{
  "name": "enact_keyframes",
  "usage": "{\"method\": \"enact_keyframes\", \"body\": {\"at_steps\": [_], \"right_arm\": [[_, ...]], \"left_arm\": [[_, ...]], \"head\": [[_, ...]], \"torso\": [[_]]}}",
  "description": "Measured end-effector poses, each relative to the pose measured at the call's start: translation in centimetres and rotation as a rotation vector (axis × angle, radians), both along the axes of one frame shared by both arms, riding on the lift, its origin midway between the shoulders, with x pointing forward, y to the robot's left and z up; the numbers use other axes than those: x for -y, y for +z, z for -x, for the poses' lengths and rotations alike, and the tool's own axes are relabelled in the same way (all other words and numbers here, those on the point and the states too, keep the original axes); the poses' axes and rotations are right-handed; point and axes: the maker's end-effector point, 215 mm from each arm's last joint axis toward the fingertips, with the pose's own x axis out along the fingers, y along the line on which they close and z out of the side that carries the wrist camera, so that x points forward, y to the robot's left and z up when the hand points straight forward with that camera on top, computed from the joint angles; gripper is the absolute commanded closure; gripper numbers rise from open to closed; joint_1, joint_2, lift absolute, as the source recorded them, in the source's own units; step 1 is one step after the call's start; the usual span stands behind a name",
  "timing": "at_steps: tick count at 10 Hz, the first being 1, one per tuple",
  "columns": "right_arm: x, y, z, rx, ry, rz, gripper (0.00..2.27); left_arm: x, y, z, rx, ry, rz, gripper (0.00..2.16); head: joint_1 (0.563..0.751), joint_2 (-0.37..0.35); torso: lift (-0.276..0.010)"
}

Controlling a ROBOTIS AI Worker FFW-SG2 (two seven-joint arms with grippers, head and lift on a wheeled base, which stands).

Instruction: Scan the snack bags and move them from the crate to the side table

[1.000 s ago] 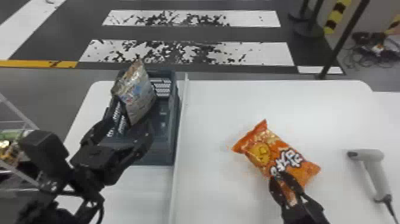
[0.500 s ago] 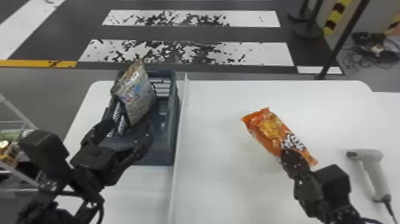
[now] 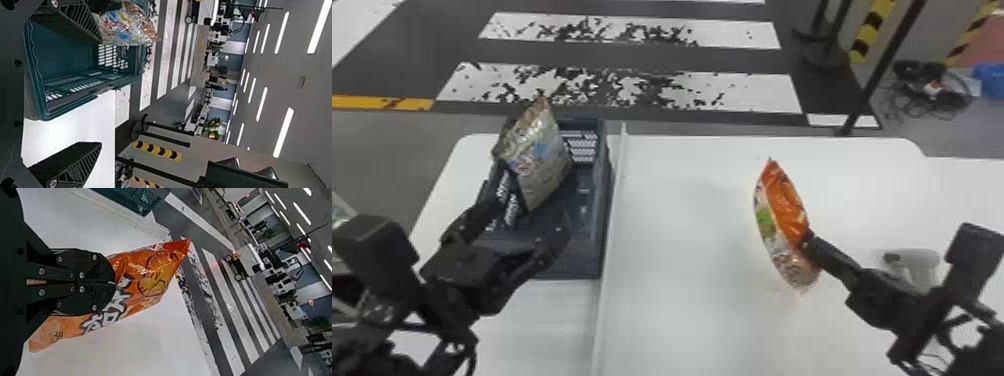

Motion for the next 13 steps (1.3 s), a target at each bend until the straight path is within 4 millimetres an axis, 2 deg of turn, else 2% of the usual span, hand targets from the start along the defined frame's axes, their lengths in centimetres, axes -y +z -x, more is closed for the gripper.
{"method": "enact_keyframes", "body": {"at_steps": [3, 4, 5, 7, 8, 9, 10, 11, 13], "right_arm": [[0.5, 2.2, 1.3, -0.038, -0.032, -0.28, 2.24], [0.9, 1.9, 2.1, -0.072, -0.05, -0.333, 2.24], [1.6, 0.8, 2.6, -0.101, -0.082, -0.363, 2.24], [4.1, -3.1, 3.0, -0.174, -0.162, -0.351, 2.23], [5.7, -4.4, 3.1, -0.198, -0.2, -0.324, 1.89], [7.2, -5.0, 3.2, -0.208, -0.226, -0.296, 1.78], [8.6, -5.4, 3.3, -0.214, -0.249, -0.268, 1.22], [9.8, -5.7, 3.4, -0.221, -0.266, -0.238, 0.01], [11.8, -6.4, 3.9, -0.252, -0.265, -0.179, 0.0]], "left_arm": [[0.4, -0.4, 0.0, -0.007, -0.008, -0.003, 0.07], [0.6, -0.5, 0.1, -0.009, -0.01, -0.005, 0.07], [0.8, -0.5, 0.1, -0.008, -0.013, -0.007, 0.07], [0.7, -1.1, 0.0, -0.018, -0.012, -0.015, 0.07], [0.6, -1.3, 0.0, -0.023, -0.011, -0.022, 0.07], [0.6, -1.5, 0.1, -0.026, -0.013, -0.024, 0.07], [0.7, -1.5, 0.3, -0.027, -0.018, -0.021, 0.07], [0.9, -1.5, 0.3, -0.028, -0.021, -0.016, 0.07], [1.0, -1.5, 0.4, -0.028, -0.022, -0.013, 0.07]], "head": [[0.695, -0.041], [0.695, -0.052], [0.695, -0.068], [0.695, -0.096], [0.695, -0.121], [0.695, -0.149], [0.695, -0.174], [0.695, -0.188], [0.695, -0.225]], "torso": [[-0.087], [-0.087], [-0.087], [-0.087], [-0.087], [-0.087], [-0.087], [-0.087], [-0.087]]}}
